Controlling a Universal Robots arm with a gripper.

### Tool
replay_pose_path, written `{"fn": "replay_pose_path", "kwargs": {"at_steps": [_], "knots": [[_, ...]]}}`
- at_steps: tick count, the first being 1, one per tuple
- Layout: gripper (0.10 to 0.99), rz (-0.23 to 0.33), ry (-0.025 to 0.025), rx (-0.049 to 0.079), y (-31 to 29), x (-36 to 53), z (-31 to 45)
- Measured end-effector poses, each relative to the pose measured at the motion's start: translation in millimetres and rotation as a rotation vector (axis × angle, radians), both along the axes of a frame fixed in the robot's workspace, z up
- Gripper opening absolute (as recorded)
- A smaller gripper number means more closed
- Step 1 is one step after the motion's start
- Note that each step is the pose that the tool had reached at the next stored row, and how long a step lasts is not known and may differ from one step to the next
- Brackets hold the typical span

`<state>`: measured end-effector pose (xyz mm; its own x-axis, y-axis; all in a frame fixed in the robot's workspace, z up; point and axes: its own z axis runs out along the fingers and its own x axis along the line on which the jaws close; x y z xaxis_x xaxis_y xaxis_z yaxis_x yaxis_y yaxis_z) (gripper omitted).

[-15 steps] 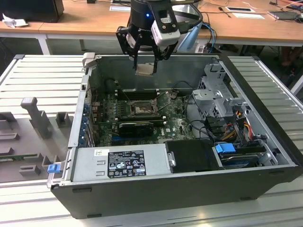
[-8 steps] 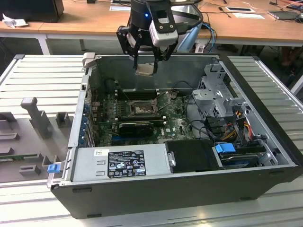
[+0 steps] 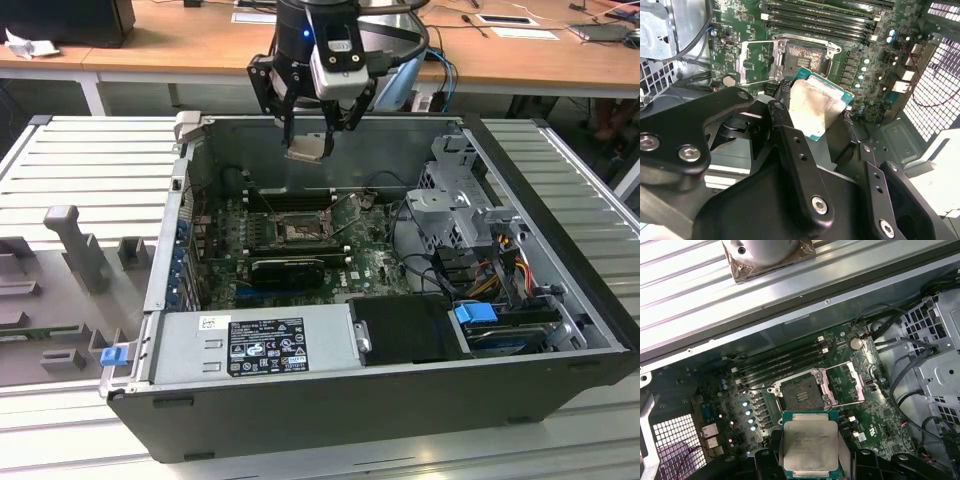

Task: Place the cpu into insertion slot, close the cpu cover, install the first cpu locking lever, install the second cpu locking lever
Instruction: 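Place the cpu into insertion slot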

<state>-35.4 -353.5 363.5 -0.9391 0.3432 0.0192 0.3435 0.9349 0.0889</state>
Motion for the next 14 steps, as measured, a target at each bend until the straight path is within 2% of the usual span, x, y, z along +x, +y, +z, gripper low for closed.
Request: {"fn": "replay_pose_path", "kwargs": {"at_steps": [10, 14], "knots": [[0.529, -0.005, 0.0001, 0.000, 0.0, 0.0, -2.5], [0.529, -0.023, 0.0000, 0.000, 0.0, 0.0, -2.7]]}}
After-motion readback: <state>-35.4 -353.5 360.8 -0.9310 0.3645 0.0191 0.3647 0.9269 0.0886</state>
